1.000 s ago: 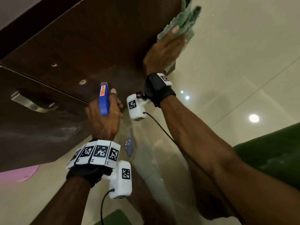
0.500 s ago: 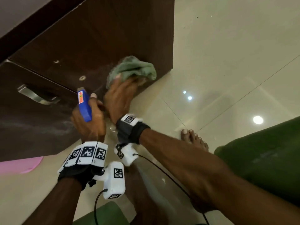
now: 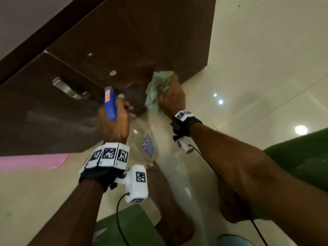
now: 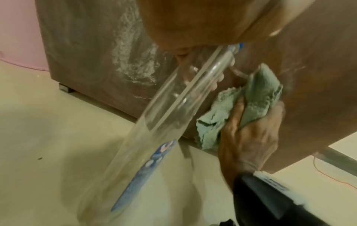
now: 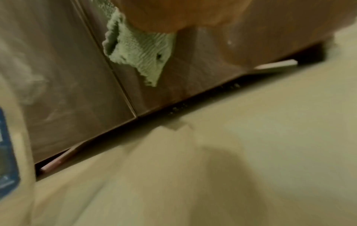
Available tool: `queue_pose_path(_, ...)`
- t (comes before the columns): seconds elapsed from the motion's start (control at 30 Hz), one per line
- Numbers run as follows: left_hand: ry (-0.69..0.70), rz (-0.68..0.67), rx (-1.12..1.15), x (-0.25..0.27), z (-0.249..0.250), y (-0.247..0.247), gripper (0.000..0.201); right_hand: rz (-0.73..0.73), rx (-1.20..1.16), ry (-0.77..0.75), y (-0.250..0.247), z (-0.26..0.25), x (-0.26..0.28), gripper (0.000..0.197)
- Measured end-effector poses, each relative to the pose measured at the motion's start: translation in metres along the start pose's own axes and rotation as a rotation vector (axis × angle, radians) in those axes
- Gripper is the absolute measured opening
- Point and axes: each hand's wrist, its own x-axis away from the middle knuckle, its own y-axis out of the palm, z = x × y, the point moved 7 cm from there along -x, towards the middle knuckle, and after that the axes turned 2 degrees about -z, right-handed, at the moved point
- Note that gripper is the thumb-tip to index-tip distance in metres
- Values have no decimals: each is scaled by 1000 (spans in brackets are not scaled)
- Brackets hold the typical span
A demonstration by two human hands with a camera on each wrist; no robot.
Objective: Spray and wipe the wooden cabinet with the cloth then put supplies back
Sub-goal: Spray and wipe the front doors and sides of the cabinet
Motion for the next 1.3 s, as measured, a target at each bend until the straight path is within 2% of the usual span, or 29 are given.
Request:
queue_pose_path(0.03,-6,-25,-30,-1,-2,4,33,42,-30,97,-2,5,2,42)
queue_pose_path(0.07,-1,-44,-41,-1,-1,8,32,62,-36,108,-1,0,3,44)
queue_pose_path(0.1,1,-45,-42,0,-2,10,31,75,-7,39,7,-16,4,42)
queue_pose_path(0.17,-15,6,-62,0,-11,5,32,118,125,-241,21,-65,9,34)
queue_pose_path(0.23,8,91,-86,0,-15,-6,32,90,180,-498,33,-96,12,29)
queue_pose_path(0.3,31,98,-98,-2,-14,-12,34,100,278,-648,31,-91,9,30)
queue_pose_path(0.33,30,64,-117,-6,-15,-11,35,140,300,-646,24,-77,4,29)
queue_pose_path(0.37,29,24,-110,-7,-13,-9,34,216,293,-555,13,-60,-3,28)
queue_pose_path(0.47,42,-45,-111,-6,-8,-2,35,554,102,95,-21,-12,-24,43)
queue_pose_path(0.5,46,-59,-108,-4,-8,0,37,568,124,197,-22,-14,-27,45)
queue_pose_path(0.53,59,-63,-98,-4,-9,-1,38,578,98,204,-17,-22,-29,49)
queue_pose_path(0.57,73,-57,-90,-4,-8,-2,37,567,171,175,-10,-32,-25,49)
queue_pose_path(0.6,83,-47,-91,-4,-8,-4,34,542,194,70,-2,-46,-15,42)
queue_pose_path(0.63,89,-26,-93,-3,-8,-7,33,445,197,-135,13,-58,0,38)
queue_pose_path(0.67,94,3,-101,-3,-8,-9,35,276,216,-361,29,-68,18,38)
queue_pose_path(0.73,104,43,-113,1,-9,-13,41,-39,277,-721,52,-66,42,29)
queue_pose_path(0.77,104,37,-109,3,-9,-13,41,-105,321,-830,52,-61,43,25)
queue_pose_path(0.8,107,10,-95,5,-10,-9,40,-120,351,-841,49,-54,38,24)
queue_pose_path(0.87,108,-25,-41,8,-13,-7,37,-101,308,-630,41,-25,23,29)
queue_pose_path(0.93,94,-9,2,13,-14,-8,36,-28,125,-218,28,18,14,40)
queue_pose_path(1.0,87,-8,36,20,-16,-6,36,64,-37,216,23,39,20,57)
queue_pose_path(1.03,78,-1,44,23,-18,-6,36,58,-51,344,30,37,25,58)
queue_pose_path(1.07,71,5,49,25,-20,-5,36,56,5,373,34,24,29,54)
queue_pose_path(1.1,68,11,53,27,-22,-5,35,36,49,260,41,-1,30,49)
queue_pose_path(1.13,71,19,52,28,-24,-5,35,-33,109,41,50,-32,35,43)
queue_pose_path(1.2,98,36,44,29,-23,-7,37,-348,181,-381,73,-76,50,28)
queue_pose_path(1.23,113,41,31,29,-24,-7,37,-409,224,-526,74,-83,51,24)
queue_pose_path(1.27,124,46,23,29,-24,-7,37,-401,234,-591,73,-81,44,24)
queue_pose_path(1.3,131,47,25,28,-23,-7,37,-380,232,-574,69,-73,35,28)
